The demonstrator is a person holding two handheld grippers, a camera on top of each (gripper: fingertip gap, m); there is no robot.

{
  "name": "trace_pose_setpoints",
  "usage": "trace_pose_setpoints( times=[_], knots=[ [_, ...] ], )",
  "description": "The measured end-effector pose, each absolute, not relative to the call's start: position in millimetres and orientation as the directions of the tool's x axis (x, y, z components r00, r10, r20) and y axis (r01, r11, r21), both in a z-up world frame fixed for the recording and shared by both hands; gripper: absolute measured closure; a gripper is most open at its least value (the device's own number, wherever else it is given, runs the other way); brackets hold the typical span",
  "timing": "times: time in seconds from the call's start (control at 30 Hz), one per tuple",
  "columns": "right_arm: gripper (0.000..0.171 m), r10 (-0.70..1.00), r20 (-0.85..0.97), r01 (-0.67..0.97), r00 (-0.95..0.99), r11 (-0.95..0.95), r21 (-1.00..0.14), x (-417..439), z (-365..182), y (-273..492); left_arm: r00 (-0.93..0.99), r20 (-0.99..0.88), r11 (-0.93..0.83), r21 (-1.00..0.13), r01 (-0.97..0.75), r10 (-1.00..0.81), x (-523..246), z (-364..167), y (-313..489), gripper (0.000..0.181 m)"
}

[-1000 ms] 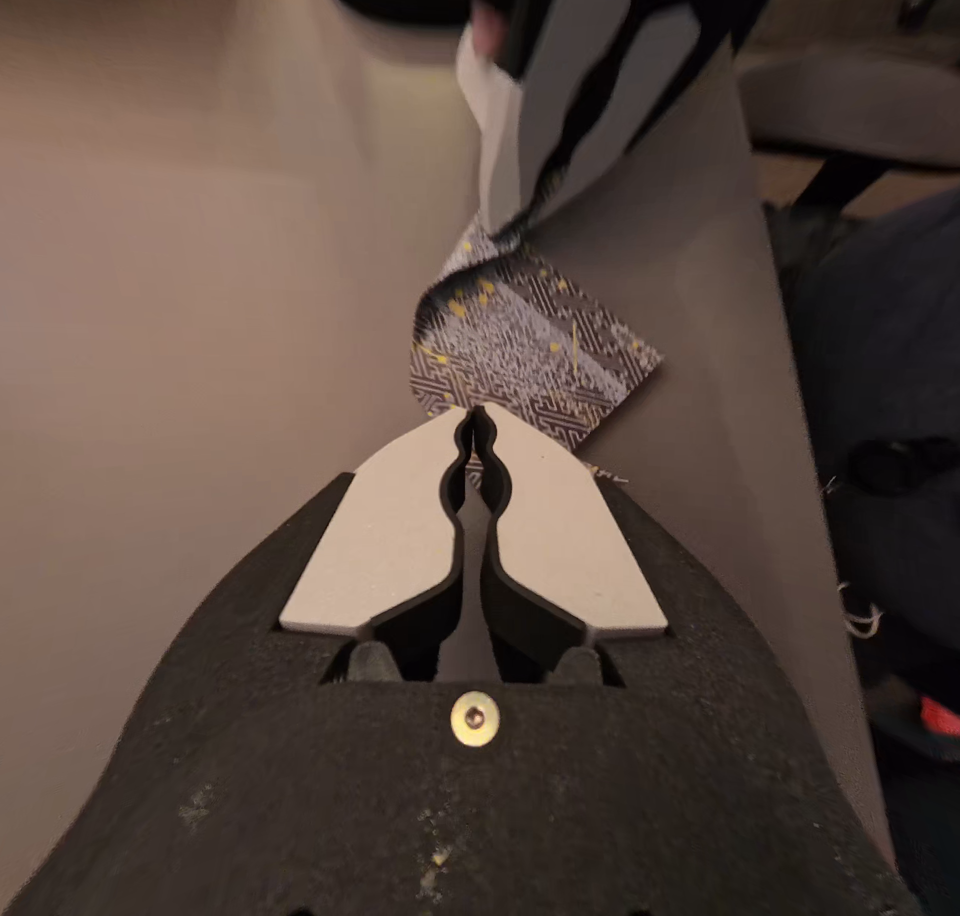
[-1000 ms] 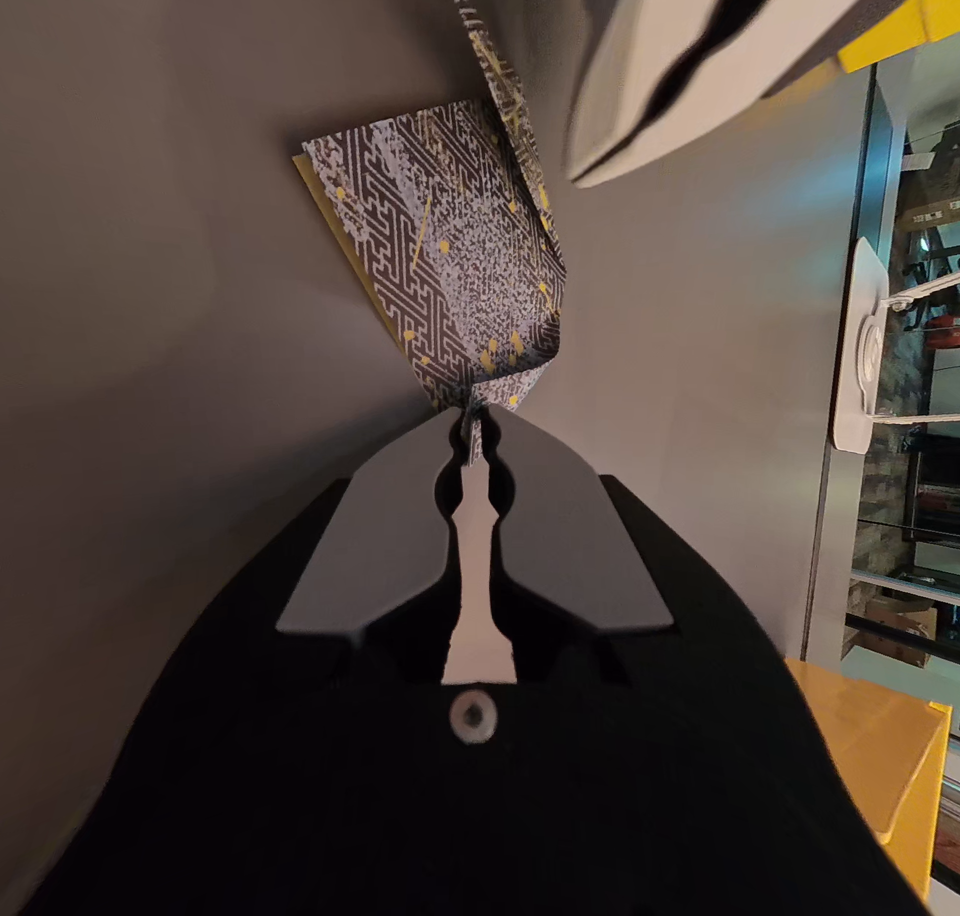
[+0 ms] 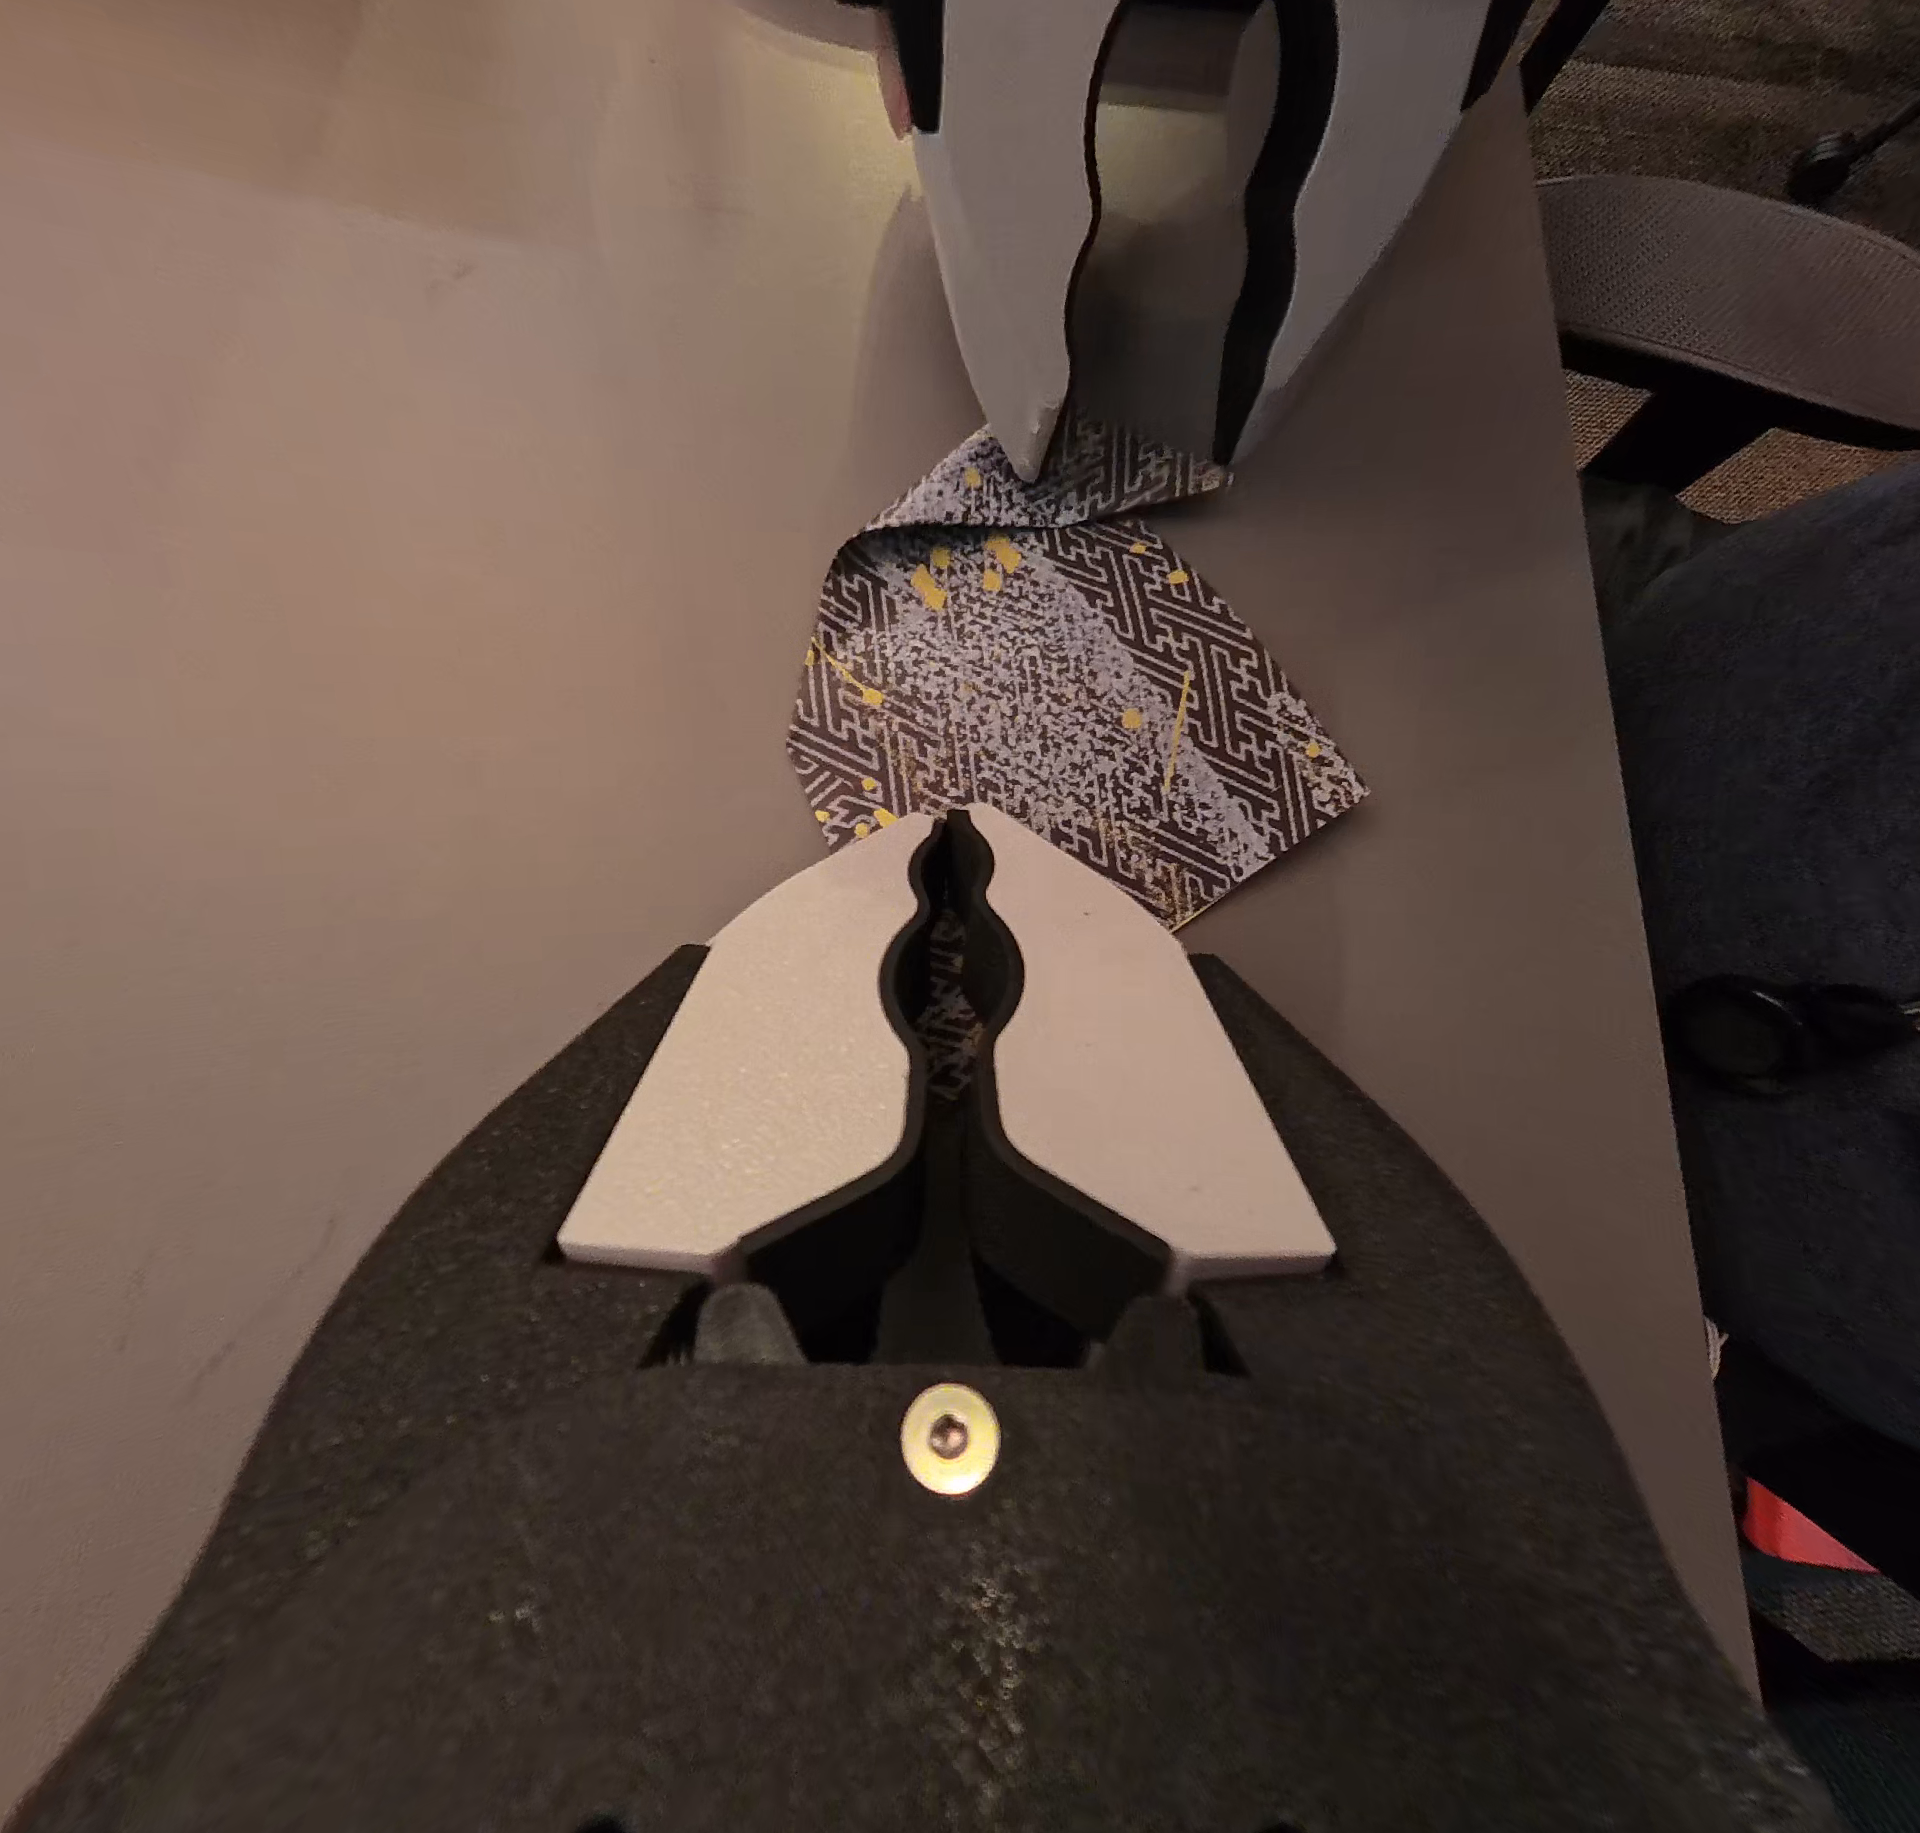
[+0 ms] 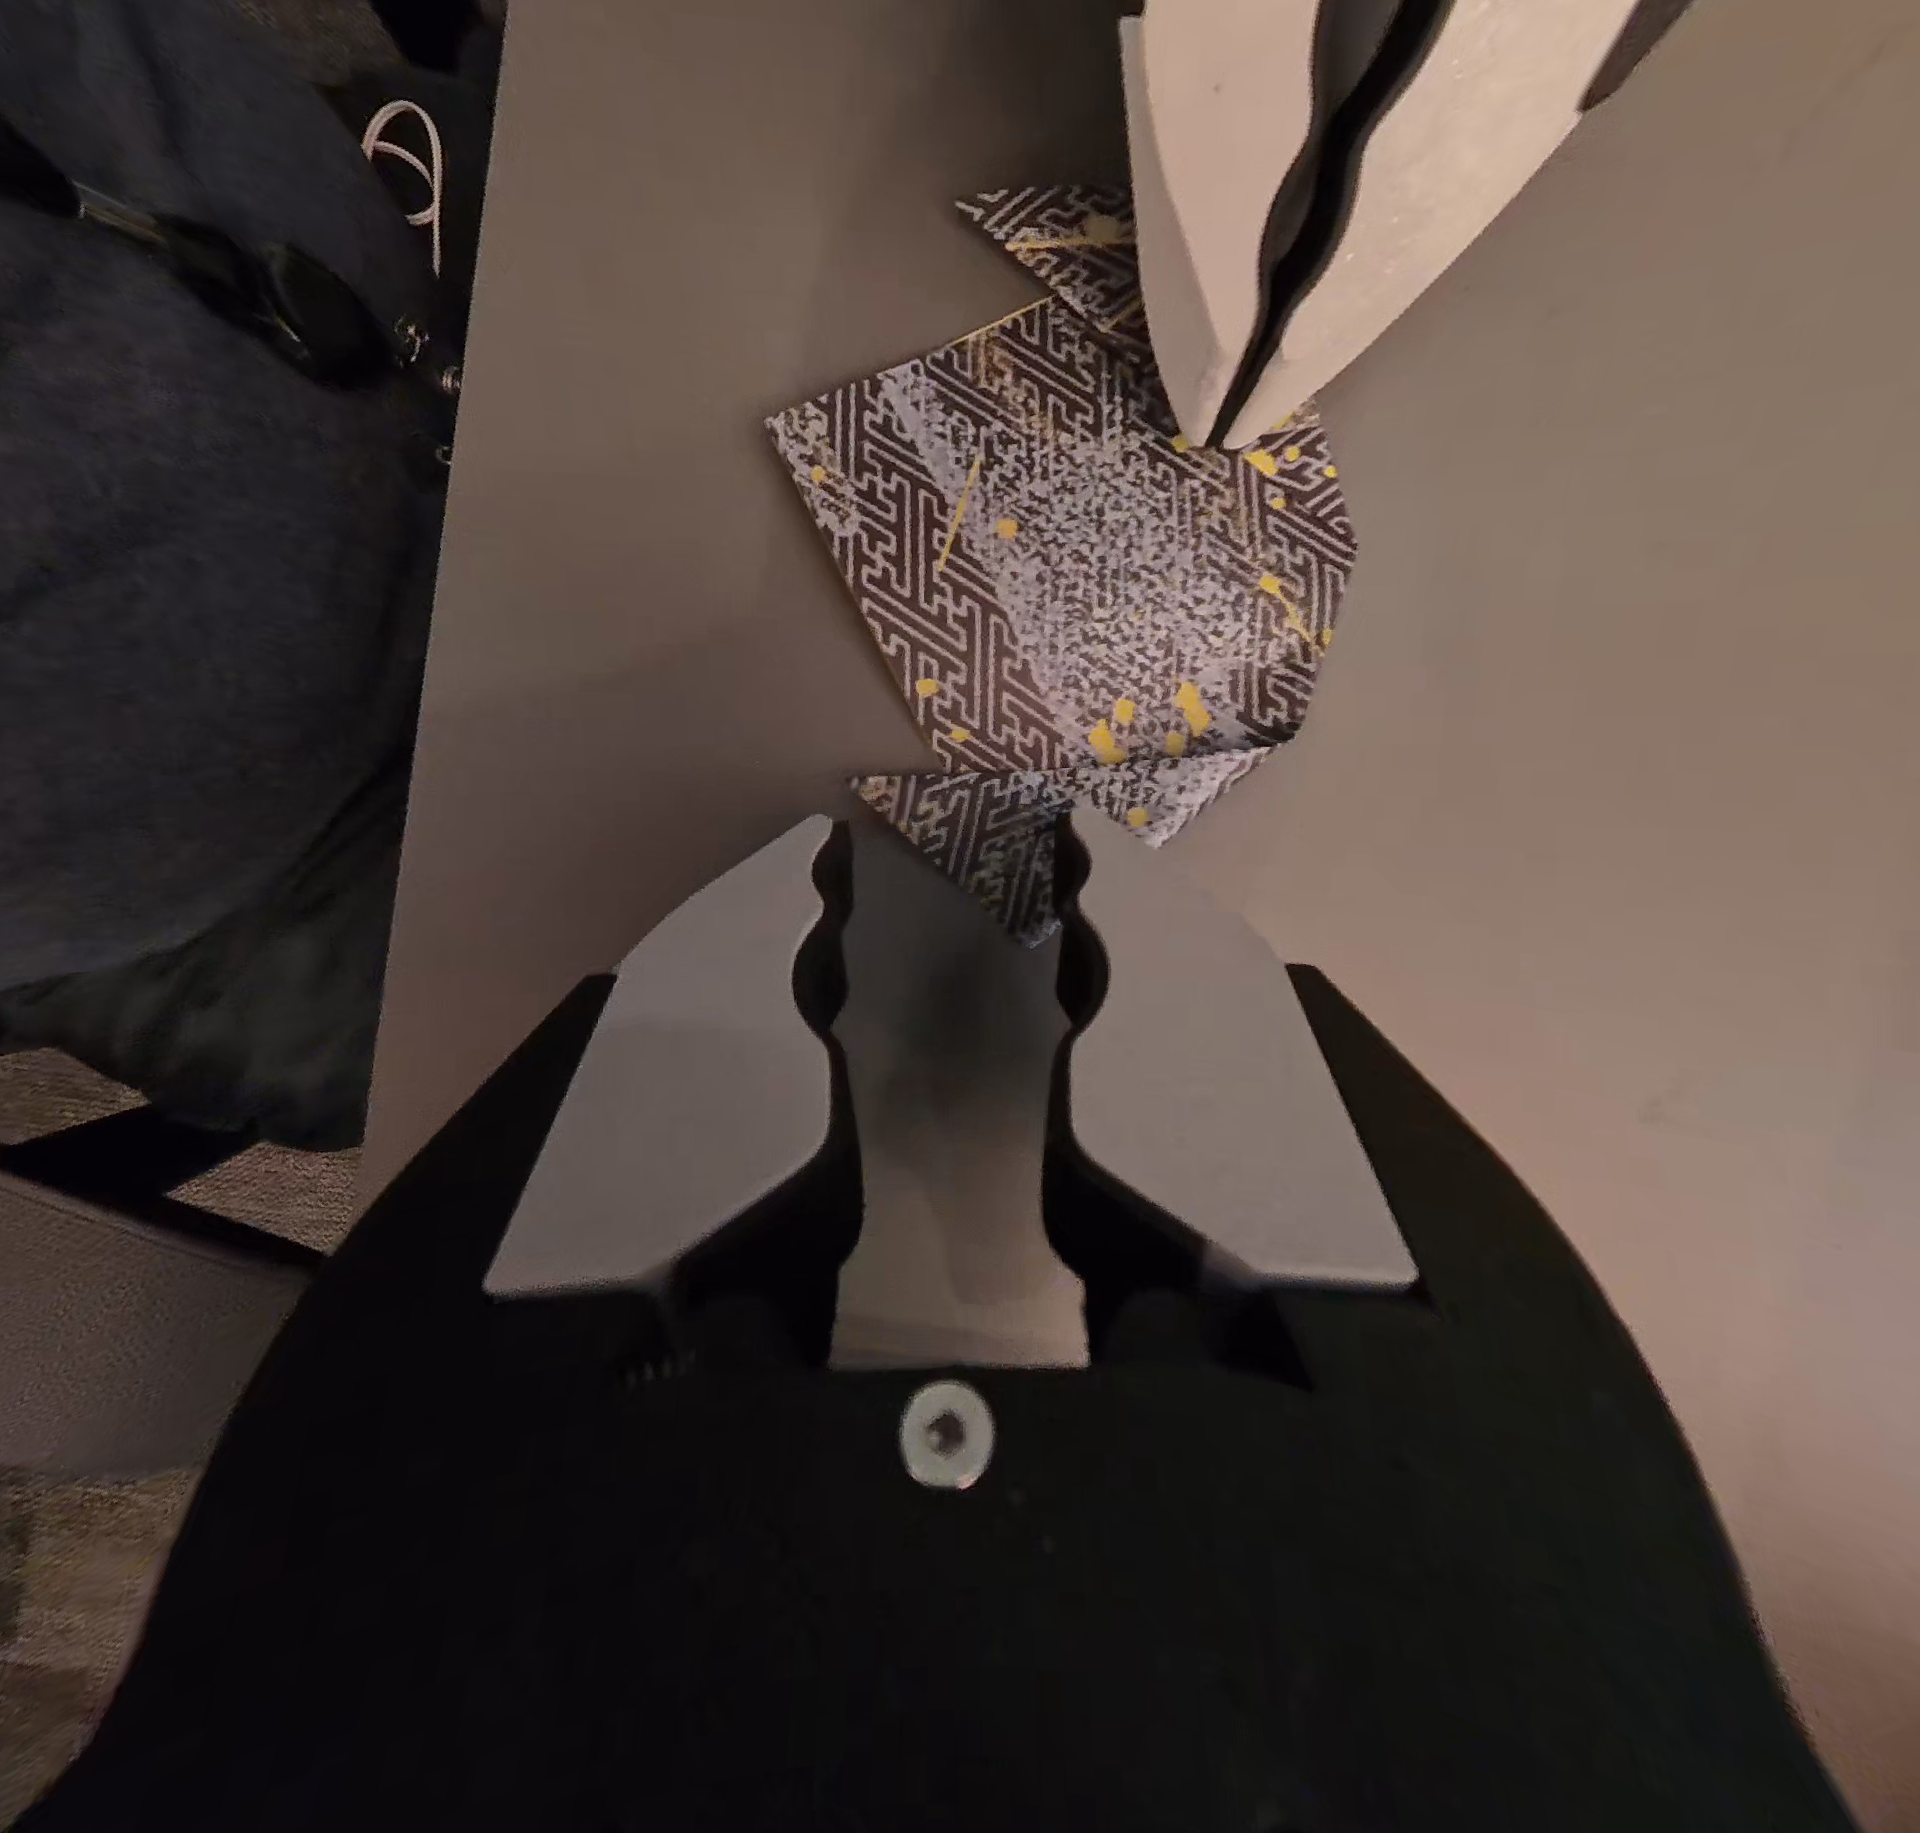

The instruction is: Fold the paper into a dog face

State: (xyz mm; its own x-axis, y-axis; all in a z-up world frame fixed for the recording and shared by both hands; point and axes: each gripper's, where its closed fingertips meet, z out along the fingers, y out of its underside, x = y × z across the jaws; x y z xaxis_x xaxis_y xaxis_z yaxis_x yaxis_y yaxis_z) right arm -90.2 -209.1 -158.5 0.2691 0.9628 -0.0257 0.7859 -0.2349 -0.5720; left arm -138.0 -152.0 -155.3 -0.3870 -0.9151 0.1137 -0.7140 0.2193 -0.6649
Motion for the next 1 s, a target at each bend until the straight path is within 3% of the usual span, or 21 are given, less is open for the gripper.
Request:
trace_pose_setpoints(
  times=[0.6, 0.8, 1.0],
  knots=[
    [0.130, 0.958, -0.006, 0.751, 0.286, -0.227, -0.620, -93.6, -158.3, -217.1, -0.359, 0.102, 0.200, -0.675, -0.710, -0.928, -137.9, -155.5, -152.1, 0.181],
    [0.133, 0.933, -0.137, 0.688, 0.332, -0.339, -0.642, -94.8, -155.2, -216.0, -0.358, 0.093, 0.207, -0.673, -0.710, -0.929, -137.9, -155.7, -152.0, 0.181],
    [0.154, 0.863, -0.281, 0.610, 0.420, -0.498, -0.616, -92.2, -154.9, -205.2, -0.358, 0.082, 0.213, -0.675, -0.707, -0.930, -137.7, -155.7, -151.9, 0.181]
  ],
)
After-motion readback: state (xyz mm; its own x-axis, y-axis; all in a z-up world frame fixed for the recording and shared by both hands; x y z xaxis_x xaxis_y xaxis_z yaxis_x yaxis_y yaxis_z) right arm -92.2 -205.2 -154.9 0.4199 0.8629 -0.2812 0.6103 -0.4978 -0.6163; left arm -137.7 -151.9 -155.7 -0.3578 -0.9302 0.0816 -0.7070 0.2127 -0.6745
